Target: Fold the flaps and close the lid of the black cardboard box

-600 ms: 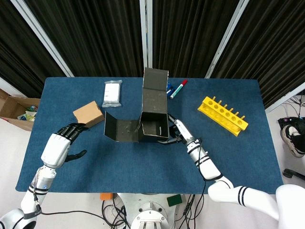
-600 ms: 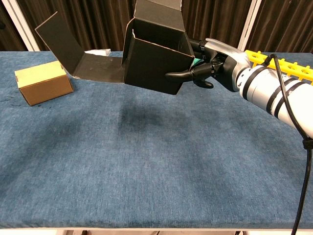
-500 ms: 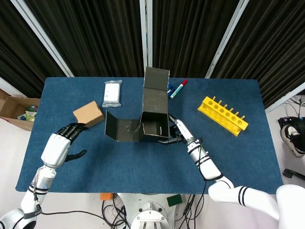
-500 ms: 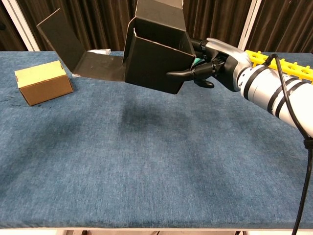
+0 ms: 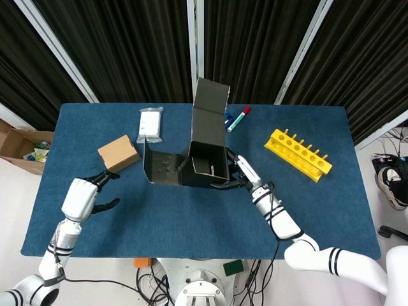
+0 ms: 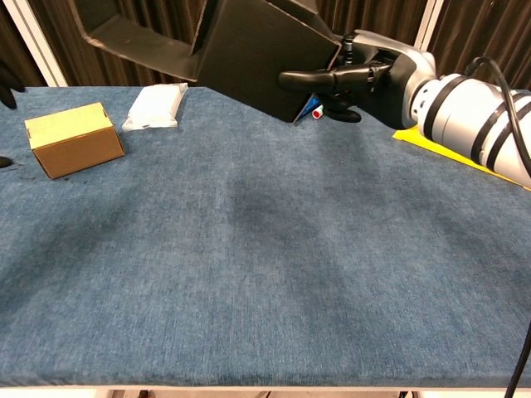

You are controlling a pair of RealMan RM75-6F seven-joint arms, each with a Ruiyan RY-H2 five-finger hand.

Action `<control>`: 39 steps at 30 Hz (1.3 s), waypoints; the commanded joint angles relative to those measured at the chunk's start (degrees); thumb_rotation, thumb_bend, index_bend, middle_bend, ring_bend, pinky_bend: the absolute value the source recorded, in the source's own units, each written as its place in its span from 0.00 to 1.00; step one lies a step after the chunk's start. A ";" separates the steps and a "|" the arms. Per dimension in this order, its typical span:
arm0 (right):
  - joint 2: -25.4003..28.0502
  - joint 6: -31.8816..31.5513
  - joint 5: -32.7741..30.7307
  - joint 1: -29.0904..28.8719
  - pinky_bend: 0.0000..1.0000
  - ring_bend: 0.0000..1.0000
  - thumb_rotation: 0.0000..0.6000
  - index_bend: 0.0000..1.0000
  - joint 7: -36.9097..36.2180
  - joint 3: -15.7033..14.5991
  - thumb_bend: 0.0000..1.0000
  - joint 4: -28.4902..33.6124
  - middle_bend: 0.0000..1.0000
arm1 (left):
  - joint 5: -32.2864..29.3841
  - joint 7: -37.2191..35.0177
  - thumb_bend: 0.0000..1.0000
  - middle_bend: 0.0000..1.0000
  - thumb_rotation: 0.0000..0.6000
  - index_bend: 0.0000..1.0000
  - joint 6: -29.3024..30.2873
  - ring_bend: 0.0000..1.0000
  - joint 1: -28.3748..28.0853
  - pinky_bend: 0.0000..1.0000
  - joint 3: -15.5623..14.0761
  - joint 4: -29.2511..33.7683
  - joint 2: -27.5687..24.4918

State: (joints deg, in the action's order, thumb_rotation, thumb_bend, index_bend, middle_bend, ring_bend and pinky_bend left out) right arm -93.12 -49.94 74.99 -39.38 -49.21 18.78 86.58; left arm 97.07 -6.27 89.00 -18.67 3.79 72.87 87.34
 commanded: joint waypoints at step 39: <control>-4.83 3.76 -1.27 -4.68 1.00 0.86 1.00 0.42 9.44 -2.59 0.11 0.27 0.41 | 10.52 -6.23 0.05 0.40 1.00 0.45 5.02 0.83 -13.64 1.00 1.04 -4.43 5.68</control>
State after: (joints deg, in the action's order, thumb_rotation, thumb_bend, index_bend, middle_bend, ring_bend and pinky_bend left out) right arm -97.90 -46.25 73.78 -43.98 -39.89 16.17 86.93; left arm 107.06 -12.65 94.55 -31.90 5.36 68.70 93.63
